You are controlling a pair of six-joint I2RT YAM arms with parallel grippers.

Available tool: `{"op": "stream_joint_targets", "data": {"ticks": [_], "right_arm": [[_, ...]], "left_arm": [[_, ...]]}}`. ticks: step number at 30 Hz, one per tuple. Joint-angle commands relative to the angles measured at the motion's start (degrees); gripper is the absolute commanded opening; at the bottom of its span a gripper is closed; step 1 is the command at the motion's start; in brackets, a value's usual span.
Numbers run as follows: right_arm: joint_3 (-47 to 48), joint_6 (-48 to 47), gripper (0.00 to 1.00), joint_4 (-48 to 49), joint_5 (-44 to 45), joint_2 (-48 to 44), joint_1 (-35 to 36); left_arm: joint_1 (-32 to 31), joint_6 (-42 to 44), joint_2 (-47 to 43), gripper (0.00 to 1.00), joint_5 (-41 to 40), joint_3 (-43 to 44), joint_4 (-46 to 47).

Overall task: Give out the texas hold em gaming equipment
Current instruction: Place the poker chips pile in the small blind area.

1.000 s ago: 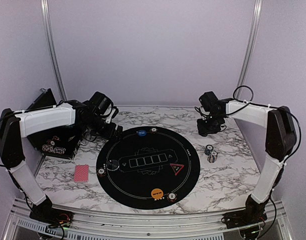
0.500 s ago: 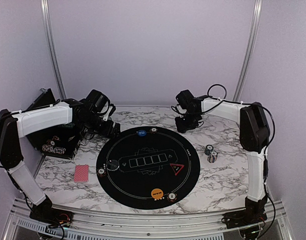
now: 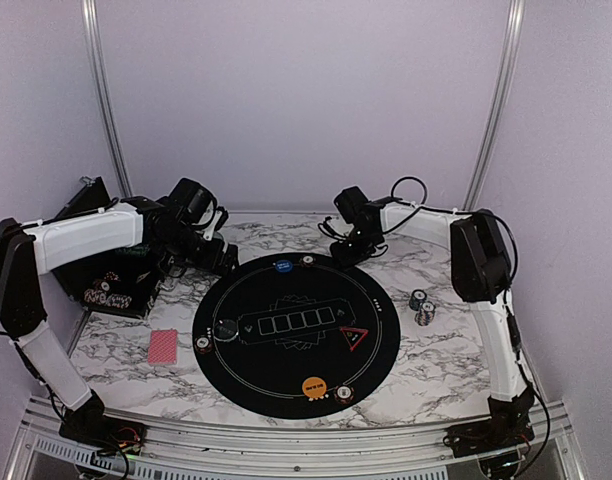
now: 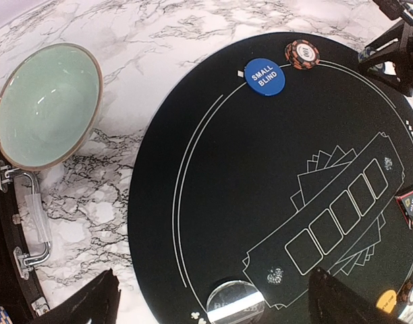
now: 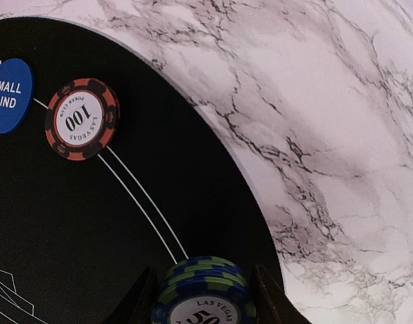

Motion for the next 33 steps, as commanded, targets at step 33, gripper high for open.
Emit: {"op": "stream_joint_targets", "data": {"ticks": [33], "right_arm": [[17.99,-13.97,0.26,-4.41,-6.60,14.77,2.75]], "left_arm": [[2.19,-0.22,-0.63,0.99,2.67,-0.51,0.65]]}}
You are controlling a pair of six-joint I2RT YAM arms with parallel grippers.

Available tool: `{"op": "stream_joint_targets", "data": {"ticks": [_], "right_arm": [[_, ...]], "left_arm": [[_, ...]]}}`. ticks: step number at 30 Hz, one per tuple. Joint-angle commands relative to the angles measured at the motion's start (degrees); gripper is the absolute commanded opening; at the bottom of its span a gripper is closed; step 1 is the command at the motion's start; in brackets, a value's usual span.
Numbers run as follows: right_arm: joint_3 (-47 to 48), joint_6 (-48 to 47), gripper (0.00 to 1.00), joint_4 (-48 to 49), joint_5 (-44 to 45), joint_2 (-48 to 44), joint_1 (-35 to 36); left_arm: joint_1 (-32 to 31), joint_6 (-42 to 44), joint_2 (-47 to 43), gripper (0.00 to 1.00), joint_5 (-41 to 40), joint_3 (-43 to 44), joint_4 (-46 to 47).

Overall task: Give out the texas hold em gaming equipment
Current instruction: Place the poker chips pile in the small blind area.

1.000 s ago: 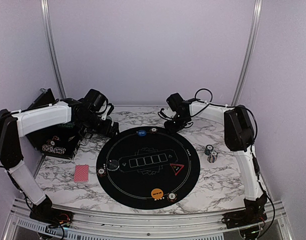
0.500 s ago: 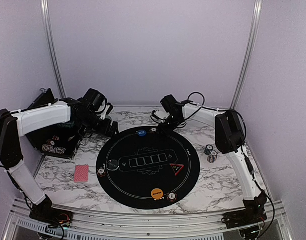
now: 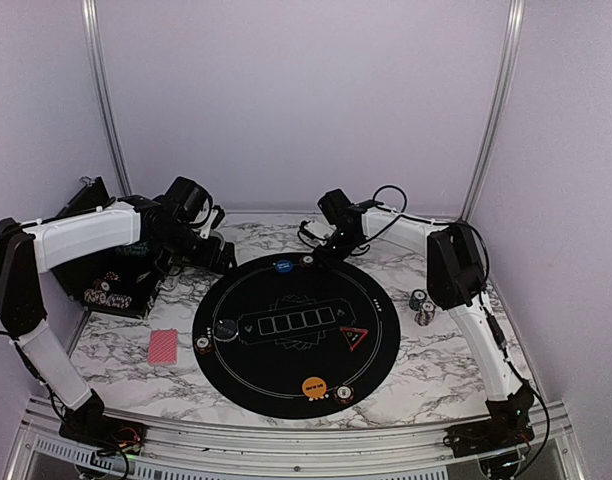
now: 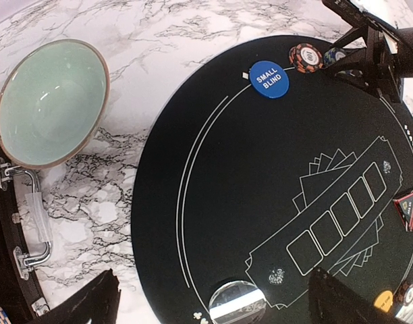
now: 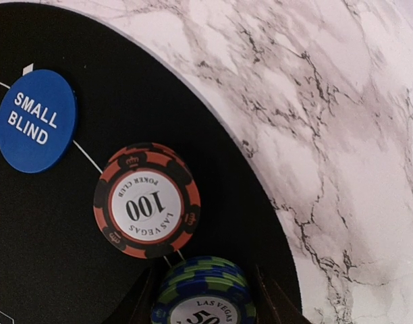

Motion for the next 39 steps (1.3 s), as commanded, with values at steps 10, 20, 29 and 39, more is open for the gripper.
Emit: {"op": "stream_joint_targets", "data": {"ticks": [10,20,29,39], "right_arm": [[1.29,-1.03,0.42,-2.68,-1.58,3.18,0.93],[1.72,-0.79,0.59,-3.24,-0.91,2.97,0.91],[1.84,0.13,0.63,-4.04,-1.14,1.84,0.91],[-0.29,1.36,0.75,-4.10,-2.16,-0.67,0.81]], "left_arm": [[0.52,-0.16,-0.43,0.99,0.75,-0.54,0.65],[0.55,-0.27,-0.67,0.99,0.86,-0.45,0.68],[0.57,-0.33,-0.82,0.99,1.21,-0.45,0.61],[0.54,-0.36,-1.04,0.99,1.30,-0.48,0.63]]}}
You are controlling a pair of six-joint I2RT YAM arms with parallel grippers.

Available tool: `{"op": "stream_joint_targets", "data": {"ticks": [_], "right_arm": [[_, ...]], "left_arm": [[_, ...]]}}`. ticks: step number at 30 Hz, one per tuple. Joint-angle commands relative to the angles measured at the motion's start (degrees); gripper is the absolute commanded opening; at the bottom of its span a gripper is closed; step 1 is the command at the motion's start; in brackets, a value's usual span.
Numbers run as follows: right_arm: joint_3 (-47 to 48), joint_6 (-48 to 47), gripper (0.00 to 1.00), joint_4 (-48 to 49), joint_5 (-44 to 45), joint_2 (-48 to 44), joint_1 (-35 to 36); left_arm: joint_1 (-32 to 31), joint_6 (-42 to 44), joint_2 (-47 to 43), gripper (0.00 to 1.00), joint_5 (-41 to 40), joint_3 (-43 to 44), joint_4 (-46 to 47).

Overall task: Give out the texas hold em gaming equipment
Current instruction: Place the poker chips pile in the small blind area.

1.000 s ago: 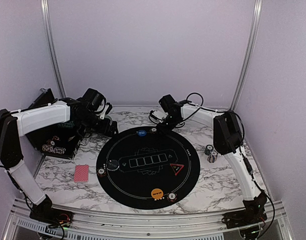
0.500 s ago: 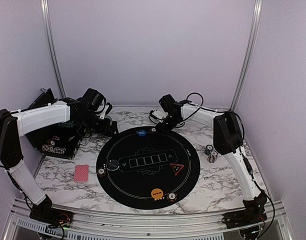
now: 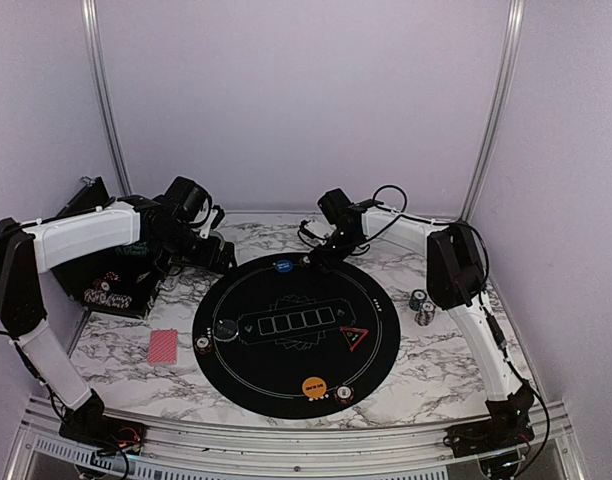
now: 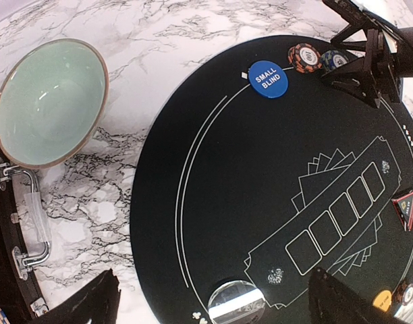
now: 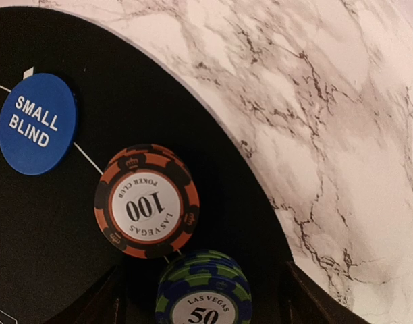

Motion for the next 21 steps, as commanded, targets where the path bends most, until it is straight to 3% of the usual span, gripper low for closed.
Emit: {"op": "stream_joint_targets", "data": {"ticks": [1,7,21], "right_arm": [[-1.29,0.90,0.77,-3.48,-2.08,-1.26,0.84],[-5.21,2.81,0.83,-2.00,-3.64,-4.57,0.41],[-20.81,8.54,0.85,2.09,-2.89,-17.72,-0.93]], "left_arm": [[0.33,-0.31,-1.05,0.99,0.86,-0.51,0.62],[0.38,-0.31,-1.39,0.99,0.69,-0.54,0.67],[0.33,-0.31,-1.40,0.99,0.60,-0.60,0.60]]}}
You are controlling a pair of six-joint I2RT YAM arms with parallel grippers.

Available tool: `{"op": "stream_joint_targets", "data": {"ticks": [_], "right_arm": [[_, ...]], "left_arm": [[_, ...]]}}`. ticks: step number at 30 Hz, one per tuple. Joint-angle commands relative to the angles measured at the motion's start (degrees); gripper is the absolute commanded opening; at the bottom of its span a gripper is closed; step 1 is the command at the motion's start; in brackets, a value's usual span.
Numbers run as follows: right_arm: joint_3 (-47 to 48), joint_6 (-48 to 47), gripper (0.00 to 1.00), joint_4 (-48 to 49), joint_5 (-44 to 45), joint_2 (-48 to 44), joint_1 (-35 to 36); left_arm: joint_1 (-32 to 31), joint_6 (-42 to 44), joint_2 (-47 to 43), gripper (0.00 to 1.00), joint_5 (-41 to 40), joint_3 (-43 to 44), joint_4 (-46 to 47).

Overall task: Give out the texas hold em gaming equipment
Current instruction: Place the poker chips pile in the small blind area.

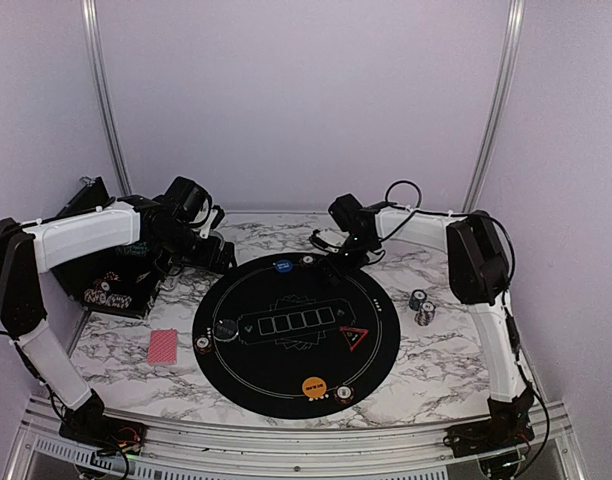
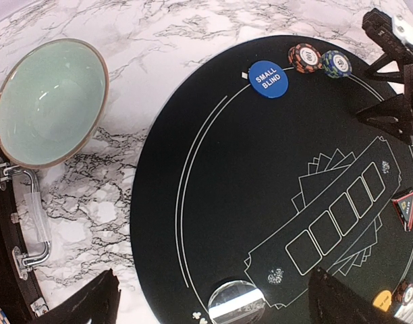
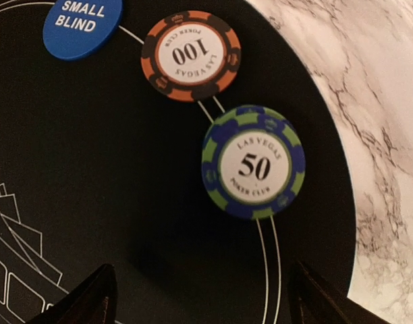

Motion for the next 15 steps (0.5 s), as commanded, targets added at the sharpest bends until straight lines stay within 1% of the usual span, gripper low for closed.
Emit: {"op": "stream_joint_targets", "data": {"ticks": [1,6,15], "right_arm": [[-4.01,3.44,0.85,1.43,0.27,-6.98,-0.85],[-12.30,7.01,0.83,2.27,2.53,-13.88,-1.87],[-26.96,13.95,0.77,3.67,5.45,-28.11,-5.68]], "left_arm": [[0.35,-0.29,-1.52,0.99,0.60,-0.56,0.66],[0.28,-0.27,-1.44,0.99,0.73,-0.52,0.67],[0.34,-0.35,-1.23,0.99,1.34,-0.47,0.68]]}}
